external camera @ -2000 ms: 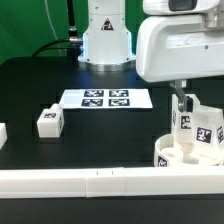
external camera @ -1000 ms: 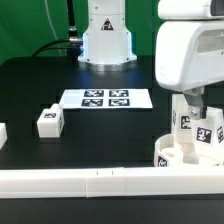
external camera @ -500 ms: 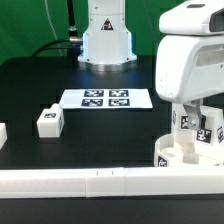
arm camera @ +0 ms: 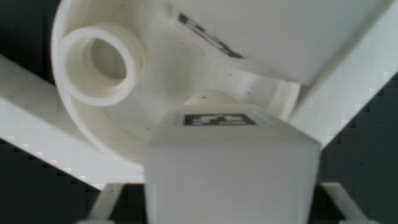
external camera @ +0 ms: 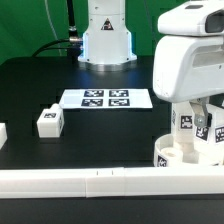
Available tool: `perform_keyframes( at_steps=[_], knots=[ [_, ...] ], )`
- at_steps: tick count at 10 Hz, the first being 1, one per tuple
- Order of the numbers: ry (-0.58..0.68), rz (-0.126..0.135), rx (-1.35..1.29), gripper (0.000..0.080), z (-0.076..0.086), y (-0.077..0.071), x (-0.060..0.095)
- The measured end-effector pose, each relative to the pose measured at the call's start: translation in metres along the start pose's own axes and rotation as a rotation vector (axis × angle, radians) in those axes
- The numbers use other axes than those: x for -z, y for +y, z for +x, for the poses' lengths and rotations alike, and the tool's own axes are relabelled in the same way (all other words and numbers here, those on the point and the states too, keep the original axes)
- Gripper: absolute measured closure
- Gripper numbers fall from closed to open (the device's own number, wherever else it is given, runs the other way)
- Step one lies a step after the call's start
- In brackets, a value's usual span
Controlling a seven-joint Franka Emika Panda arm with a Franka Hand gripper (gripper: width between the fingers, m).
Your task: Assemble stool
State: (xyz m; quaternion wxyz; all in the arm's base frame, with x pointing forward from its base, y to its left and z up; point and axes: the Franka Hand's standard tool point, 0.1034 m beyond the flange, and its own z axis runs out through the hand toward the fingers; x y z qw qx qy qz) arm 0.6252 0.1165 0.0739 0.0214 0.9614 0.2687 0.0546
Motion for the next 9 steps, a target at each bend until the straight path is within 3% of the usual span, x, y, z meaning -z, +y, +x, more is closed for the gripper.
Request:
perform_keyframes(
  at_steps=[9],
  knots=[
    [0.010,0.001,-0.772,0.0462,0.0010,-0.0035,-0.0012]
  ],
)
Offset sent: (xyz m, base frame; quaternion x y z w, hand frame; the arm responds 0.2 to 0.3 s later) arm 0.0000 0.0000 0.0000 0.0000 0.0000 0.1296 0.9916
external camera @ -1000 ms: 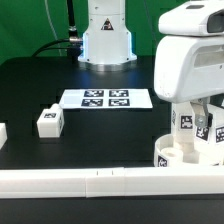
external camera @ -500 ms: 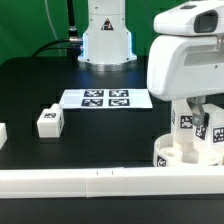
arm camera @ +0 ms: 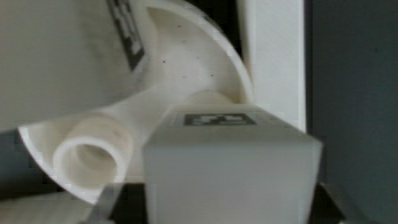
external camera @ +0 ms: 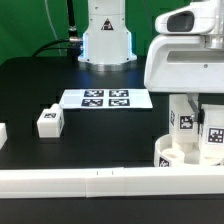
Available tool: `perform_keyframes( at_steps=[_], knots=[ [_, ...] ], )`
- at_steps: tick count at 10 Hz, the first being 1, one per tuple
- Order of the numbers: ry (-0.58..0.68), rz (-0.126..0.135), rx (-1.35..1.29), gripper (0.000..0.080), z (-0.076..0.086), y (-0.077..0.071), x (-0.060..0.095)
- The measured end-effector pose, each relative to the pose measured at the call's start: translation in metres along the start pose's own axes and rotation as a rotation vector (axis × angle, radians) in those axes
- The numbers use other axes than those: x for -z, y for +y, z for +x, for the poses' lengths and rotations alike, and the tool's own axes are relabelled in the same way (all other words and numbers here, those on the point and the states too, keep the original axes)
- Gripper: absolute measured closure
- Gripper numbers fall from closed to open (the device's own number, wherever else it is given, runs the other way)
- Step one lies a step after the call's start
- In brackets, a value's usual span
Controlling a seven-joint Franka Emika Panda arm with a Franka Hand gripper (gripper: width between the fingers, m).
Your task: Assemble stool
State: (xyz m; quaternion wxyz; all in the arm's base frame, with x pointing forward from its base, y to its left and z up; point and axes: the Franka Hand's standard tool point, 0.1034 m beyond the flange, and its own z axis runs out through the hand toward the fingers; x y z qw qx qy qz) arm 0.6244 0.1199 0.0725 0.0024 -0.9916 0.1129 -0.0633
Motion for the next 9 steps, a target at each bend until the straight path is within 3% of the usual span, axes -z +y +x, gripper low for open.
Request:
perform_keyframes(
  at_steps=[4,9],
  knots=[
    [0.006,-0.010,-0.427,0.0462,0.0001,0.0024,0.0000],
    [-0.001,0.003,-0.748,0.0462,-0.0001,0.0011,0.0002]
  ],
)
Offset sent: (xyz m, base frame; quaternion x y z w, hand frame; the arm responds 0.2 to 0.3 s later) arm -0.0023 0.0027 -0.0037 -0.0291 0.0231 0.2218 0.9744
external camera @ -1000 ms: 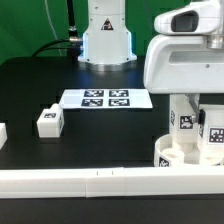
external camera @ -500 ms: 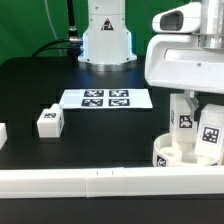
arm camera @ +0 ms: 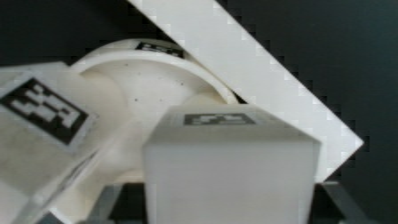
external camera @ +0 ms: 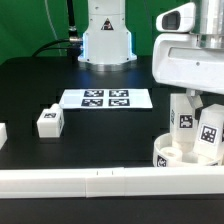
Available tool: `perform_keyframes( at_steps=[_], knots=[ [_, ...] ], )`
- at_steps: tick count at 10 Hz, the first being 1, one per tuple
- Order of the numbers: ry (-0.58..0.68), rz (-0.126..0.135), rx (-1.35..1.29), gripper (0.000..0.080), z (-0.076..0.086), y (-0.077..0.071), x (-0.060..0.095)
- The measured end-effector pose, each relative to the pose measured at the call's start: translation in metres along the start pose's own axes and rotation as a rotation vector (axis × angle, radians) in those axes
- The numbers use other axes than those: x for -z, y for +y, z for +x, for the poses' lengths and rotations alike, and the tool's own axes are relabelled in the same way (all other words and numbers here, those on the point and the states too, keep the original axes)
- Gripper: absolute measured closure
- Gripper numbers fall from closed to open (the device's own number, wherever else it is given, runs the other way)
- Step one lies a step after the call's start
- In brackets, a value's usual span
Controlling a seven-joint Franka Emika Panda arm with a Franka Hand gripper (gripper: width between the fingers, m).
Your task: Assemble stool
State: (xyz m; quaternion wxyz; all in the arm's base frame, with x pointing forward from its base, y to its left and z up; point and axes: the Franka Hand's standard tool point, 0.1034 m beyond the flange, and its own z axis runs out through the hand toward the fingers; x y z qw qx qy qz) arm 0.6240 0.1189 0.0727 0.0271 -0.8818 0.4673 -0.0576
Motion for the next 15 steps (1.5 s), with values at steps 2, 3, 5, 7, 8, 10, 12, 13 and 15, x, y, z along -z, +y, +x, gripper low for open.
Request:
perform_keyframes(
  at_steps=[2,3,5,7,8,10,12,13,15],
  knots=[
    [-0.002,0.002,-0.095,0.0462,-0.0001,-0.0002,0.0001],
    [-0.007,0.004,-0.173,0.0462,-0.0003,-0.0003,0.0001],
    [-0.020,0.058,-0.393,0.0462,0.0027,-0.0012,0.0004],
    [-0.042,0.074,-0.587,0.0462,0.0001,-0.0026,0.0011],
    [-0.057,0.081,-0.695,0.0462,0.0001,-0.0031,0.0011],
    [-0.097,0.102,-0.877,0.0462,0.0025,-0.0028,0.0009],
    [-0.126,0.095,-1.069,0.0462,0.0002,-0.0026,-0.0001],
    [-0.132,0.088,-1.136,0.0462,-0.0011,-0.0025,-0.0004],
    [-0.150,0.092,-1.198,0.0462,-0.0001,-0.0025,-0.0002]
  ],
)
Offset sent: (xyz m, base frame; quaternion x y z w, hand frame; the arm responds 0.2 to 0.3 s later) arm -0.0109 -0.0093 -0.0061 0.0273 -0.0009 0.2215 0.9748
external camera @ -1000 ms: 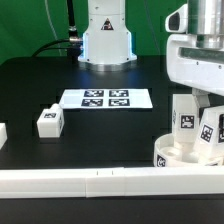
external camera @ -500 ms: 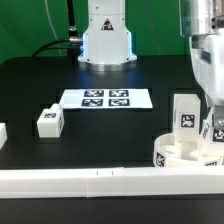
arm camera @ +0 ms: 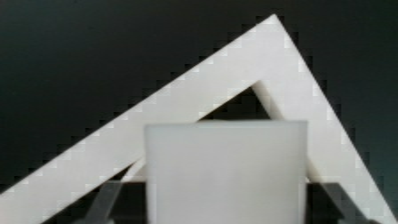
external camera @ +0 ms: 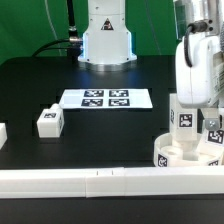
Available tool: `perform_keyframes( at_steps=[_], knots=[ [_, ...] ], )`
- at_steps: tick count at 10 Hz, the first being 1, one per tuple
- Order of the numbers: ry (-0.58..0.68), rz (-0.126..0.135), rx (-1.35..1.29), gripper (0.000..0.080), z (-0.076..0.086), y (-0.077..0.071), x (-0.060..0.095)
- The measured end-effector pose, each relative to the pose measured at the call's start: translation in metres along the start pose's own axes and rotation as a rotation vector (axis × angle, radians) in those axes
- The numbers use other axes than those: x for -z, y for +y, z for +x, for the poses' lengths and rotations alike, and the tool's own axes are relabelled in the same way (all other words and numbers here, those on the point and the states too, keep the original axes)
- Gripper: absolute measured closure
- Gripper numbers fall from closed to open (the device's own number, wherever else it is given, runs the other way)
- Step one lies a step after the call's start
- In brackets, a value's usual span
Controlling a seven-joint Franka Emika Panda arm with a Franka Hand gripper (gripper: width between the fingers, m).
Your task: Assemble stool
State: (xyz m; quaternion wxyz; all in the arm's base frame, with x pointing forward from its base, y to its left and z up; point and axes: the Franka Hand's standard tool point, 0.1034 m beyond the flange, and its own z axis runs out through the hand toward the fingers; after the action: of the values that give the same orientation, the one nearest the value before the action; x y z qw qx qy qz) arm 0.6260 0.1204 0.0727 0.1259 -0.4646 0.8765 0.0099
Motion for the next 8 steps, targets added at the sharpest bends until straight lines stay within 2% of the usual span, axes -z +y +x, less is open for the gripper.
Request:
perform_keyframes(
  at_steps=[3,4,5,6,8],
  knots=[
    [-0.012,-0.004,-0.031,0.0462,0.001,0.000,-0.001],
    [-0.013,-0.006,-0.024,0.0414,0.001,0.001,-0.001],
    [-0.015,-0.003,0.015,0.0276,0.001,0.000,0.000],
    [-0.026,0.006,0.077,0.0190,-0.001,-0.005,0.011],
    [-0.045,0.008,0.152,0.0158,0.003,-0.018,0.039]
  ],
)
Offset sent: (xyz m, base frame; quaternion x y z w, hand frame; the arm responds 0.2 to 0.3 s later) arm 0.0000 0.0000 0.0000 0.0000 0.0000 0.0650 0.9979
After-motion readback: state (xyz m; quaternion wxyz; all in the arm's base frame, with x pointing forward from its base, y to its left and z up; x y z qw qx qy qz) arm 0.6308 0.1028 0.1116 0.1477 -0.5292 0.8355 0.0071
